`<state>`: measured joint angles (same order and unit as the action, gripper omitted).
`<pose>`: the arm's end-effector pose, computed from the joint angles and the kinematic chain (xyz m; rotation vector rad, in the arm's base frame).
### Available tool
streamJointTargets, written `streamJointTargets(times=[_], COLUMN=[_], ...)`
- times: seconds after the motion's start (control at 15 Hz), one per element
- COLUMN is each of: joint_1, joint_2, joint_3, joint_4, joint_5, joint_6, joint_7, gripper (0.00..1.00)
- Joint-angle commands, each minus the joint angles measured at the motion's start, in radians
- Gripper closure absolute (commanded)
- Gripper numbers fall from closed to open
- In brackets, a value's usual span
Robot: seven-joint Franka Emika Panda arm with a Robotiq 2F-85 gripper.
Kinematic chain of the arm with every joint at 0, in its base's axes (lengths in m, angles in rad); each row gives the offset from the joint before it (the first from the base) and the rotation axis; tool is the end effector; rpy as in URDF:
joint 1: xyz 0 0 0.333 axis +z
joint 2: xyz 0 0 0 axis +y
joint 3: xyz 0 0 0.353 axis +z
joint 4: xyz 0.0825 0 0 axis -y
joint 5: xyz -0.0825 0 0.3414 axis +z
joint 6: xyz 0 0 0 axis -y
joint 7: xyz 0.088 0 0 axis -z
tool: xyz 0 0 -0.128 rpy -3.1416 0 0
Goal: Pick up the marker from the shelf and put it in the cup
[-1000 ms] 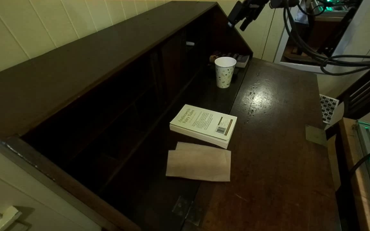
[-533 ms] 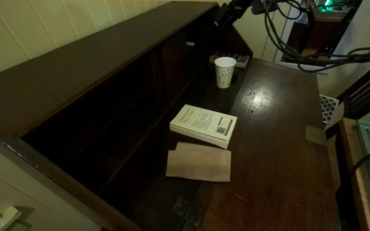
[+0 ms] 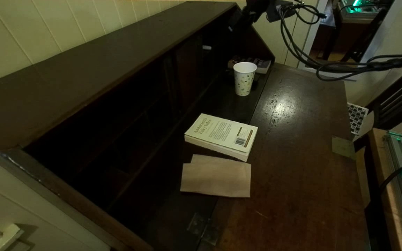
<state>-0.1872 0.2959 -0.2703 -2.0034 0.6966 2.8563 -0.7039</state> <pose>0.5537 -0.2921 0.4188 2.8987 -0.4889 0.9613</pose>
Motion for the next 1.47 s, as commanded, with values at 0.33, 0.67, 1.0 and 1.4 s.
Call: streamJointTargets(times=[0.33,0.67,1.0,1.4], joint_1=[-0.047,-0.104,-0.173,-0.239], joint_2=[0.028,0.053,0.083,0.124], joint_3=[0.095,0.187,0.257,0.318], joint_4=[0.023,0.048,0.087,0.157], joint_5=[0.145,0.318,0.499,0.723], joint_6=[0.068,0.108,0.108,0.104], joint_7=[-0.123,-0.264,-0.430,-0.700], gripper=[0.00,0.00,0.00,0.00])
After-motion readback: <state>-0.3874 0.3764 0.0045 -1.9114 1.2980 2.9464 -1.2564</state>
